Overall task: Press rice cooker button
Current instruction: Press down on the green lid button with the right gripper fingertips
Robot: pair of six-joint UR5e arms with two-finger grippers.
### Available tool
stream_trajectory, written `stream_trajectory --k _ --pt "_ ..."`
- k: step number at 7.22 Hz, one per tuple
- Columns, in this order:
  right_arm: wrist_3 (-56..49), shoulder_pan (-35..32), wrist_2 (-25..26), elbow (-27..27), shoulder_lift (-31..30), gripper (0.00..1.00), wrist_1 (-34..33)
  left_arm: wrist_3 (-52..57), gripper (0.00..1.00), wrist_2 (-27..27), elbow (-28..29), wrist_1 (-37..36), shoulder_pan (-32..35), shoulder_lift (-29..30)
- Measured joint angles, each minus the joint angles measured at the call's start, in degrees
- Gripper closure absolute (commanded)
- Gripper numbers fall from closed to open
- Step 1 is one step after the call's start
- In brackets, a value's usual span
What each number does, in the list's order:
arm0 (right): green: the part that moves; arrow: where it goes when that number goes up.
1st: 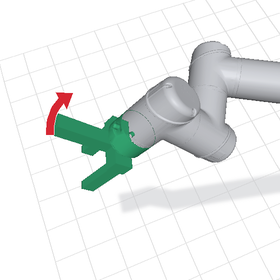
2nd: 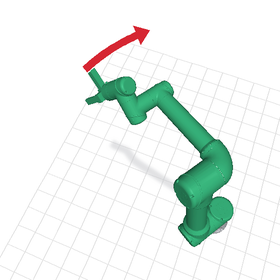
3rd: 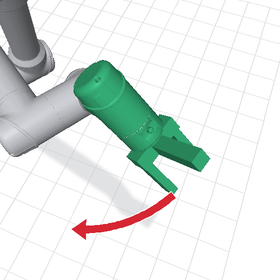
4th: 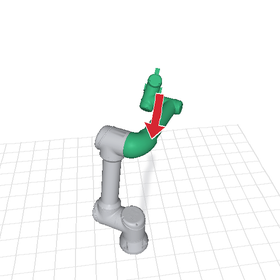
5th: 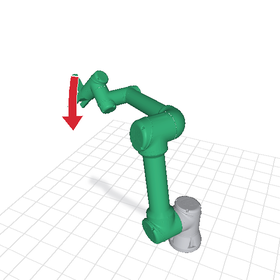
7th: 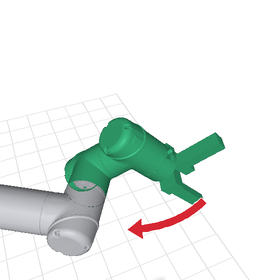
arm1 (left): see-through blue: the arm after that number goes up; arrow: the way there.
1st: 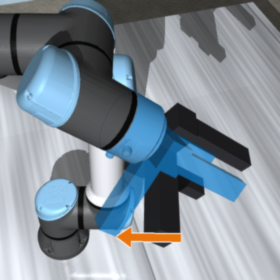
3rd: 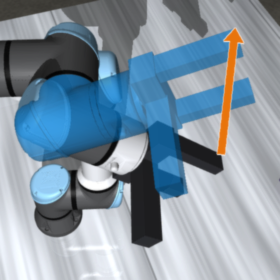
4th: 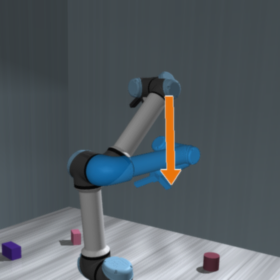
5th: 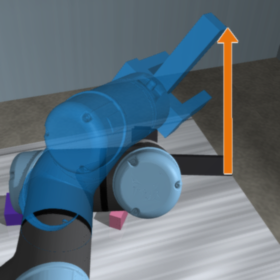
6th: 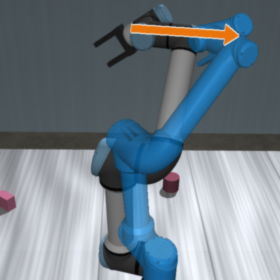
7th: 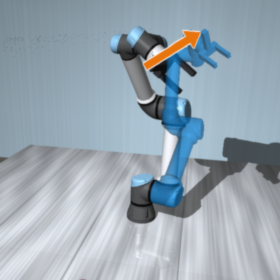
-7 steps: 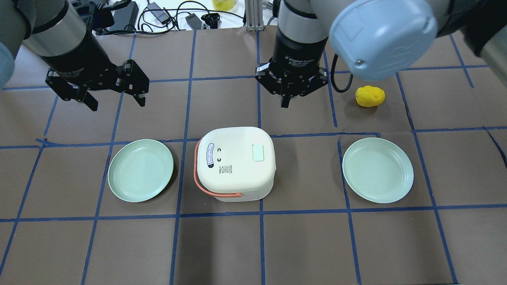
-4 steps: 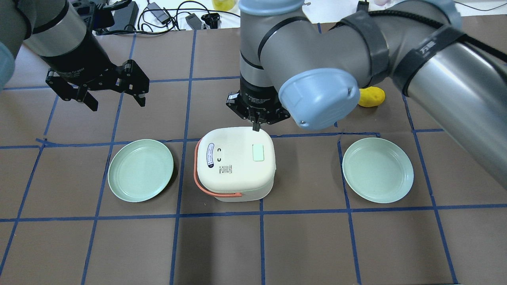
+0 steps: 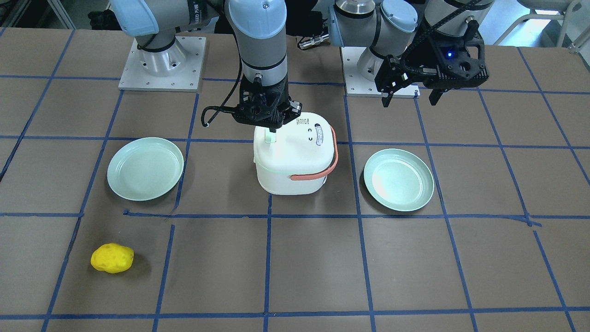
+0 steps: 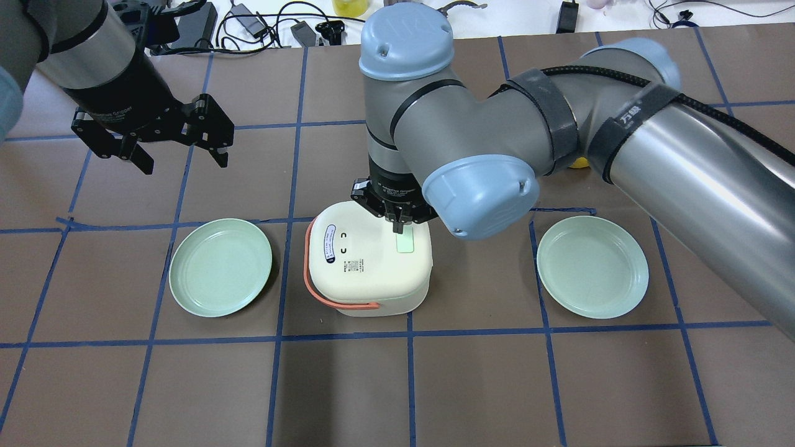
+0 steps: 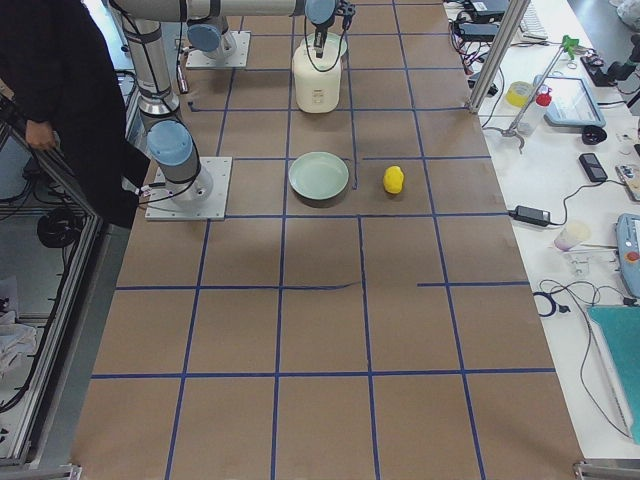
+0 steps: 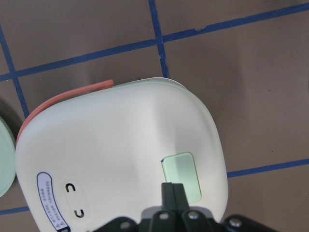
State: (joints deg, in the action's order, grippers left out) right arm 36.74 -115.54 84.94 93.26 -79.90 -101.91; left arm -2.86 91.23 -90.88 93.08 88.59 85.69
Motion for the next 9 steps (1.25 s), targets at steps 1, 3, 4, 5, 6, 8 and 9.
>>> stream_trajectory --k 1,3,4,5,6,8,9 --pt "-0.1 0.0 0.1 0.2 0.1 1.00 0.1 0.0 0.00 0.0 0.0 0.0 0.0 0.0" --pt "-0.2 -0.1 0.9 1.4 0.1 1.00 0.0 0.0 0.00 0.0 0.0 0.0 0.0 0.0" --pt "-0.2 -0.1 1.1 1.8 0.1 1.00 -0.1 0.0 0.00 0.0 0.0 0.0 0.0 0.0" --pt "-0.1 -0.1 1.1 2.1 0.1 1.00 -0.3 0.0 0.00 0.0 0.0 0.0 0.0 0.0" --pt "-0.1 -0.1 1.1 2.2 0.2 1.00 -0.4 0.0 0.00 0.0 0.0 0.0 0.0 0.0" --pt "-0.2 -0.1 1.0 2.3 0.2 1.00 -0.7 0.0 0.00 0.0 0.0 0.0 0.0 0.0" --pt "-0.3 -0.1 1.0 2.4 0.3 1.00 -0.9 0.0 0.00 0.0 0.0 0.0 0.0 0.0"
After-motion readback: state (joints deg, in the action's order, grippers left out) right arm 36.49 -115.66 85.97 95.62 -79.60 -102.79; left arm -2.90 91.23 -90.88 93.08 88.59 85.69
